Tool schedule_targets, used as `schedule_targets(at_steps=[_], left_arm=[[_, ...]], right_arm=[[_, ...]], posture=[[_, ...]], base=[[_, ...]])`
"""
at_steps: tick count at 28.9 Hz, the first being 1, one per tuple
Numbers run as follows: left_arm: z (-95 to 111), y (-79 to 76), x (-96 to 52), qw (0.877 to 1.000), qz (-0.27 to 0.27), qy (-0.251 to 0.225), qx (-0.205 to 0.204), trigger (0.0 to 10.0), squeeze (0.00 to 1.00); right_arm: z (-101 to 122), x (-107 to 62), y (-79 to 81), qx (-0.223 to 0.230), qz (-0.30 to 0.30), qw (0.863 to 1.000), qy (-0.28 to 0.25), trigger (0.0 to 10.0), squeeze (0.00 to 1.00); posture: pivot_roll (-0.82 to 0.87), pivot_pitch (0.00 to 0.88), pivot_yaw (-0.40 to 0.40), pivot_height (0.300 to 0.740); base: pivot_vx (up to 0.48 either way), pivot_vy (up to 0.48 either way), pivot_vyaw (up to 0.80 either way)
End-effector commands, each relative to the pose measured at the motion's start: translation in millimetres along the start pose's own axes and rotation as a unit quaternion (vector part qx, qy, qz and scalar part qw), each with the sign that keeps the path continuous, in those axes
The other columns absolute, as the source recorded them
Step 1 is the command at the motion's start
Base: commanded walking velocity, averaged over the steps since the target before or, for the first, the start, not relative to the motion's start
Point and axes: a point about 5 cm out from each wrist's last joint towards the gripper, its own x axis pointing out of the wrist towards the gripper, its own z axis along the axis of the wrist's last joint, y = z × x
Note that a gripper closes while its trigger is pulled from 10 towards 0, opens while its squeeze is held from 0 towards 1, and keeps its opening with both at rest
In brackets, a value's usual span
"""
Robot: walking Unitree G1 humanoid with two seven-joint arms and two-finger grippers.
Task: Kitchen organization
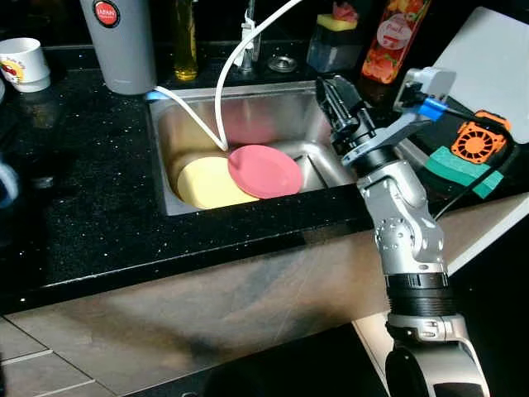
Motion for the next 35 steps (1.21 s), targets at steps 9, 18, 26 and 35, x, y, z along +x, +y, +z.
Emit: schedule_targets(at_steps=[9,18,26,35], left_arm=[[16,-106.8,36.8,0.984,-0.171,-0.039,0.032,10.0,0.0],[-27,-171.0,70.7,0.983,-0.18,0.008,0.017,10.0,1.0],[21,-117.2,64.2,0.995,-0.06,-0.079,0.03,10.0,0.0],[13,-80.8,35.7,0.99,-0.018,-0.07,0.122,10.0,0.0]], right_arm=[[8,-2.6,-7.6,-0.014,-0.017,1.0,-0.011,10.0,0.0],[10,-4.6,-9.0,-0.018,-0.025,0.999,-0.016,10.0,0.0],[14,-10.5,-12.2,-0.022,-0.036,0.999,-0.02,10.0,0.0],[6,-4.7,-5.7,-0.008,-0.022,1.0,-0.016,10.0,0.0]], posture=[[0.15,0.063,-0.049,0.74],[0.12,0.055,-0.022,0.74],[0.13,0.065,-0.019,0.74],[0.18,0.075,-0.044,0.74]], base=[[0.0,0.0,0.0],[0.0,0.0,0.0],[0.0,0.0,0.0],[0.0,0.0,0.0]])
